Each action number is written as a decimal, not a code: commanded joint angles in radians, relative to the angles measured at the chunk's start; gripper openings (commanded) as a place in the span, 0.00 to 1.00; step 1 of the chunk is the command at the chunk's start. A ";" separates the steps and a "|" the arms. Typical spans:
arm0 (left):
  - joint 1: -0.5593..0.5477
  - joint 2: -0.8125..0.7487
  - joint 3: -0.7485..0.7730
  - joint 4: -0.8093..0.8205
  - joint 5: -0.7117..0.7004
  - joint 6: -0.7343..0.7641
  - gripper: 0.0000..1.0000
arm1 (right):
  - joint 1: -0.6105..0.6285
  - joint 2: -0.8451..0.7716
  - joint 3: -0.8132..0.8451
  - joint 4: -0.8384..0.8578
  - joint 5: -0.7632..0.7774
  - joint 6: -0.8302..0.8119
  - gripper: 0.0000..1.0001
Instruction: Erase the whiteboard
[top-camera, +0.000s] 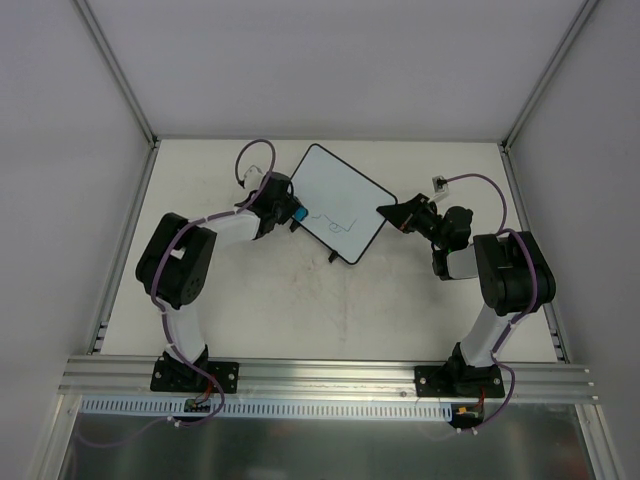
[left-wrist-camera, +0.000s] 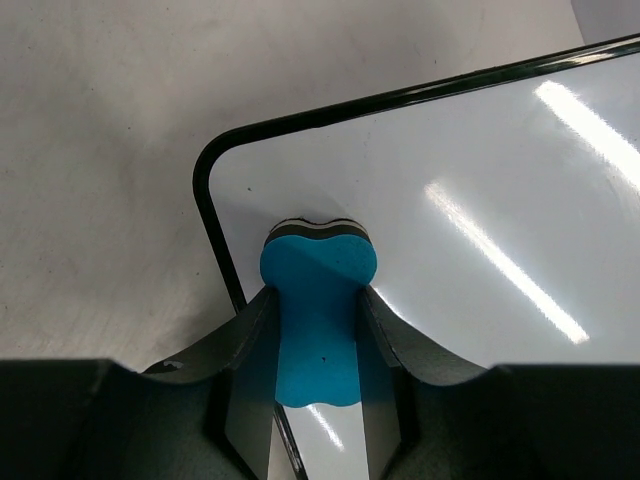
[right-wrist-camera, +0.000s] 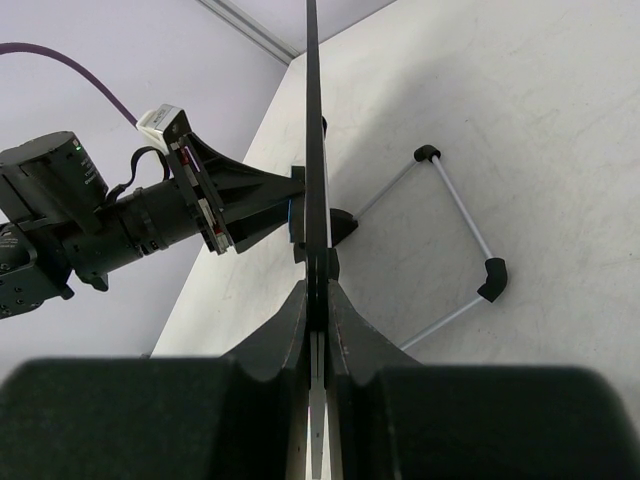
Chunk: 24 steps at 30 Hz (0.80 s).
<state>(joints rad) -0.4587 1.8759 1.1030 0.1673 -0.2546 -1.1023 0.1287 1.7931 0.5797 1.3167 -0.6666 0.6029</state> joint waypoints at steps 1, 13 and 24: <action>-0.024 0.118 -0.006 -0.198 -0.009 0.061 0.00 | 0.009 0.014 0.022 0.018 0.001 -0.040 0.07; -0.149 0.074 0.060 -0.121 -0.025 0.219 0.00 | 0.011 0.017 0.025 0.019 -0.002 -0.038 0.07; -0.159 0.069 -0.008 0.107 0.202 0.275 0.00 | 0.011 0.019 0.025 0.021 -0.001 -0.038 0.06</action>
<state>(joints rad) -0.5571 1.8828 1.1255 0.2276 -0.3126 -0.8543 0.1246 1.7966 0.5797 1.3174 -0.6621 0.6033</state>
